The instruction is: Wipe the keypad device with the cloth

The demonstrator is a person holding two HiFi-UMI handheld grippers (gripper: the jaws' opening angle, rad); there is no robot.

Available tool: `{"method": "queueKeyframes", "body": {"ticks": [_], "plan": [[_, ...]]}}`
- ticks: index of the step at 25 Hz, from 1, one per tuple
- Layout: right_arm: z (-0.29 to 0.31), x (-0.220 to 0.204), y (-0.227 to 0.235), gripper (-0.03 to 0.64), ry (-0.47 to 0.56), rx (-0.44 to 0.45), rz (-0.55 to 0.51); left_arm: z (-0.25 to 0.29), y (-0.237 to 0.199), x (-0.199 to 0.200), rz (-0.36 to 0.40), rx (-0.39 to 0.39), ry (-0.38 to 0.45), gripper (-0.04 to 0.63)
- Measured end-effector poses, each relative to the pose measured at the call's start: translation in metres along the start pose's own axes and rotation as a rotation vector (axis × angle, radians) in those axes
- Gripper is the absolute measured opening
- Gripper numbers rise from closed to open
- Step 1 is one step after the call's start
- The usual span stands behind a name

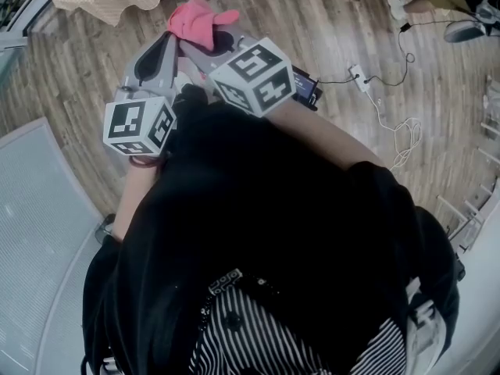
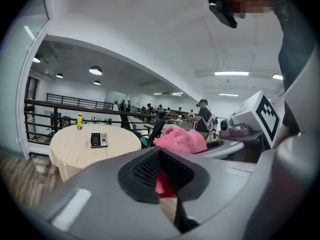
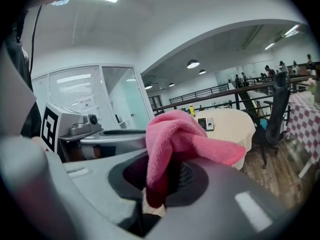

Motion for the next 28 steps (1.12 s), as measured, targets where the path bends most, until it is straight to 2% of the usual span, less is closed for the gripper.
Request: {"method": "queueKeyframes", "body": {"ticks": [8,15,23,28], "plan": [[0.083,0.048,0.014,0.063,-0.009,-0.067,-0.013,0.038,-0.092,0.028,0.0,-0.075,0.003,0.003],[0.157,0.085,0.022,0.063,-0.043,-0.09,-0.002,0.065,-0.173,0.046,-0.022,-0.123,-0.025,0.003],[0.235,0.1,0.023,0.063,-0.075,-0.11,-0.012,0.085,-0.256,0.041,-0.044,-0.168,-0.036,0.003],[0.258,0.106,0.024,0.063,-0.091,-0.093,-0.014,0.086,-0.279,0.038,-0.06,-0.169,-0.045,0.003]]}}
Point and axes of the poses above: the fingertips, and each gripper's own axes: z forward along the fingers, y to its right, x out of its top, the point moved 4 cm from there along -z, backward along the fingers, and after that the axes turned 10 degrees about x, right-handed, at the moved point
